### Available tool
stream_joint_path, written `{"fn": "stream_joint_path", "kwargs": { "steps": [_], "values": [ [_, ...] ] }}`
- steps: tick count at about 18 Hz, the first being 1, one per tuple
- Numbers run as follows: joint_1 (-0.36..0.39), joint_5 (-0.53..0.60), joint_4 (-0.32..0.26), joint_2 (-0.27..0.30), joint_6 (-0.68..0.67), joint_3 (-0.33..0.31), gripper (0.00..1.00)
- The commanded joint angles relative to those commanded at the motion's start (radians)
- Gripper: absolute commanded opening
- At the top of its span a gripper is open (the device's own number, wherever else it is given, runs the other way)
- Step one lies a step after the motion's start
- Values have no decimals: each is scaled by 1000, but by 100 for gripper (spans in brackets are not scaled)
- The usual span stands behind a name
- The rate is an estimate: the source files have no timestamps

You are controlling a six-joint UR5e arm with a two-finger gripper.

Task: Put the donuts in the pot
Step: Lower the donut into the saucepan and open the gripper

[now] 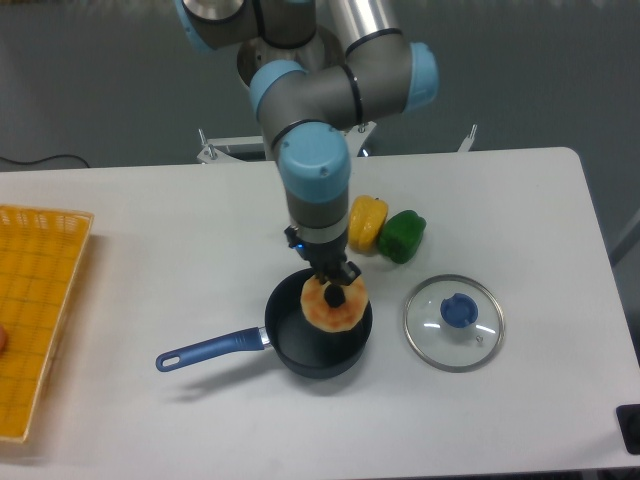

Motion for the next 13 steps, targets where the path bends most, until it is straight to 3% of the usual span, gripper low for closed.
{"fn": "stream_joint_path", "kwargs": {
  "steps": [4, 8, 13],
  "values": [
    [-8, 0, 20, -17, -8, -2, 1],
    [-8, -2, 22, -23, 0, -2, 11],
    [-8, -2, 22, -29, 0, -2, 37]
  ]
}}
